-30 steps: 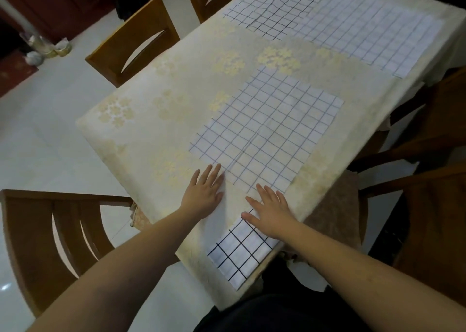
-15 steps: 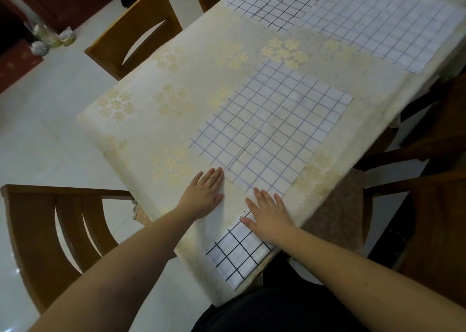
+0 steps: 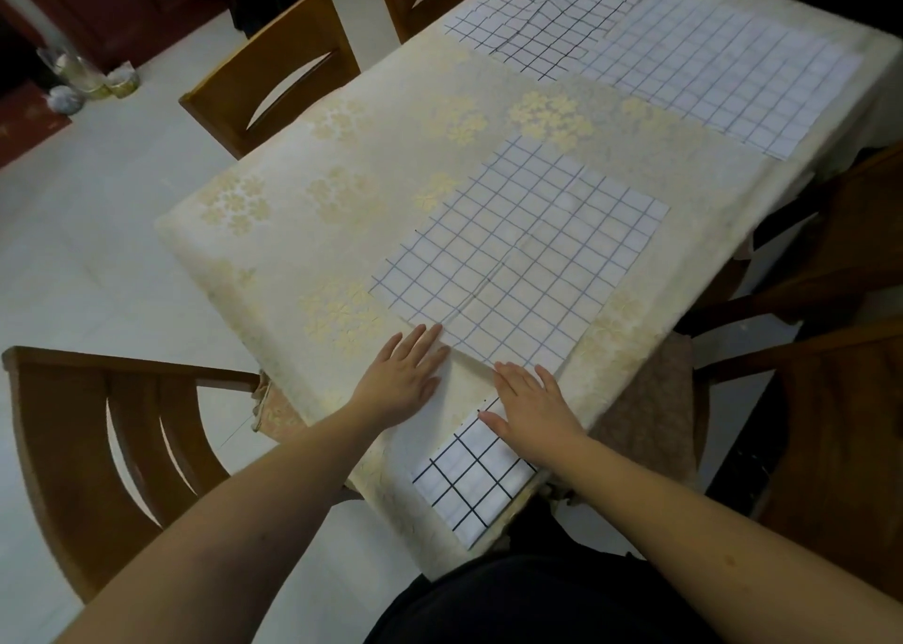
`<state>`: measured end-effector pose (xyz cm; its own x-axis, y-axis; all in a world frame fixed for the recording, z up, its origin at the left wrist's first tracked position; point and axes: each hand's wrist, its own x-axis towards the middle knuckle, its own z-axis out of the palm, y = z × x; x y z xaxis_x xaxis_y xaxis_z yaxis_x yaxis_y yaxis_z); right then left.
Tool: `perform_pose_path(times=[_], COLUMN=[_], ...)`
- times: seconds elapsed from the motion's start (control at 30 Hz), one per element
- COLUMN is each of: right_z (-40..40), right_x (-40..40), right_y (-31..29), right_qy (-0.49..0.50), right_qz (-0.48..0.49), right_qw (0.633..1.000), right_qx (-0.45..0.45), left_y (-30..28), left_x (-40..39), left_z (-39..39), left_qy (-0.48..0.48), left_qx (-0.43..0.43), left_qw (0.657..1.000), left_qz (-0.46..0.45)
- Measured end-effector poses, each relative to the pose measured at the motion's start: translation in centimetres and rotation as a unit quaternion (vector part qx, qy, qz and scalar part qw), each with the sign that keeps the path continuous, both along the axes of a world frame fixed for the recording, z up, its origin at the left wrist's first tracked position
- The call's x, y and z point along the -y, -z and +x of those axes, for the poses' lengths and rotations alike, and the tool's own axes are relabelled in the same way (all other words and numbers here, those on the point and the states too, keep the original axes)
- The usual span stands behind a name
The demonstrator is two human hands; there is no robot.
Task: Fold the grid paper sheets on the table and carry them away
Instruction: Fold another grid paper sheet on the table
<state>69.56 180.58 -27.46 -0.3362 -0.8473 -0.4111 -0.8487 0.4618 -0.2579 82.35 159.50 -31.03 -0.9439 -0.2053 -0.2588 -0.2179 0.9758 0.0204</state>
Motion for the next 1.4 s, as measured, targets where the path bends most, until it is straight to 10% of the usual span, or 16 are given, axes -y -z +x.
perform_pose_path(times=[0.87,1.17,1.4], right_z=[3.7,2.7,-1.1], right_x=[-5.3,-5.3,-5.1], right_y=[-5.6,-7.4,-8.4], right_qy=[0.111,0.23,0.33], right_qz=[-0.347,-0.34,-0.352], right_qw=[0.93,0.912,0.869], right_qx=[-0.052,0.023,0.107], left_y=[-7.0,-9.5,-10.8], left_x=[3.5,6.2,6.7], left_z=[5.6,5.2,2.2], left_qy=[0.07,-0.1,-0.32], left_qx=[-0.227,-0.268,-0.301], left_qw=[0.971,0.954,0.849], left_qz=[-0.019,0.087,0.295])
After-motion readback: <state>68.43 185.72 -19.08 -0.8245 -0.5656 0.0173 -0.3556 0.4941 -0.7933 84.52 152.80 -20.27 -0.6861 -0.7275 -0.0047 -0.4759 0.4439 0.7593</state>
